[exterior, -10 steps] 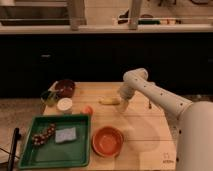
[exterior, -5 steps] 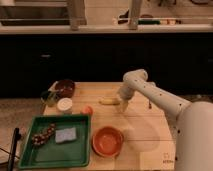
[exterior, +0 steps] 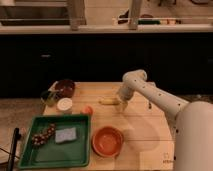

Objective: Place banana in red bowl

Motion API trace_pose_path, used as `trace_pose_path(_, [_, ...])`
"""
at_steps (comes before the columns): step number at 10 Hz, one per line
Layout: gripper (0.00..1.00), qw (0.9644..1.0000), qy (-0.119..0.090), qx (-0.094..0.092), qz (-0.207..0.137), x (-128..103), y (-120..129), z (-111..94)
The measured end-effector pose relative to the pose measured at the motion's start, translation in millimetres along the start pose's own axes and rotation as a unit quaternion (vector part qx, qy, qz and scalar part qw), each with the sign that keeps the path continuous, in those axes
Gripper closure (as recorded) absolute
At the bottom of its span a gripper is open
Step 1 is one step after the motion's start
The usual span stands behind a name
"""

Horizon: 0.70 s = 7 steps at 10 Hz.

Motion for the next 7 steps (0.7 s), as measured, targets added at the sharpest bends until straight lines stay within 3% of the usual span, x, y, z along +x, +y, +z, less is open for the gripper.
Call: trace_pose_path(7, [0.2, 0.9999, -0.006, -0.007, 0.005, 3.8, 0.2, 6.1])
